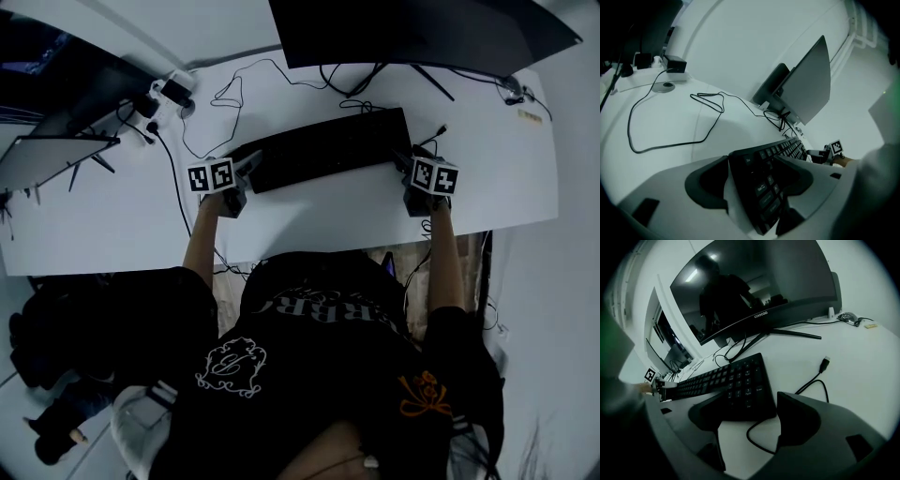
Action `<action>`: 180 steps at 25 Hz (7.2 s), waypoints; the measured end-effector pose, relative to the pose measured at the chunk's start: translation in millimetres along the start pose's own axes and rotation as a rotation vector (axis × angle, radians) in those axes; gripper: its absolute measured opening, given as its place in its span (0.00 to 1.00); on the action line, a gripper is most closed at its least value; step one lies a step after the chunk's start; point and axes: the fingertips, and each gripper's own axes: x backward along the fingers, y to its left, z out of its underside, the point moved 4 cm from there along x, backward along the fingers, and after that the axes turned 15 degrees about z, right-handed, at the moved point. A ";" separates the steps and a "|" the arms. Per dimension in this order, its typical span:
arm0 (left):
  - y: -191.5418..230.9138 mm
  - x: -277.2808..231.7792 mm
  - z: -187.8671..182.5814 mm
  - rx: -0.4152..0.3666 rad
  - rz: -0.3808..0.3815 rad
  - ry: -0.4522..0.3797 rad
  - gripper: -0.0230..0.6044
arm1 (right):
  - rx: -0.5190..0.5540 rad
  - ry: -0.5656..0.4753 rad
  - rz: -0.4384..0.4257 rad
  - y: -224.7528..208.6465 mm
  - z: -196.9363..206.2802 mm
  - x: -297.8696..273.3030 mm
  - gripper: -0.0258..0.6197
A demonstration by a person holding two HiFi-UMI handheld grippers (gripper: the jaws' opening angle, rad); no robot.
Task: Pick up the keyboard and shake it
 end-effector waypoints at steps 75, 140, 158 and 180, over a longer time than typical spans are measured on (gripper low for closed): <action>-272.4 59.7 -123.0 -1.152 0.121 -0.386 0.43 | -0.235 -0.574 0.052 -35.6 10.3 116.1 0.45; -148.5 -200.7 -82.3 -0.687 0.259 0.130 0.42 | -0.463 -0.292 0.446 -148.2 88.5 148.0 0.32; -233.2 -63.3 -20.5 -0.823 0.415 0.085 0.37 | -0.282 -0.473 0.220 26.4 62.5 216.6 0.25; -262.7 10.4 77.6 -0.775 0.434 0.071 0.15 | -0.146 -0.482 0.168 129.3 107.7 271.7 0.15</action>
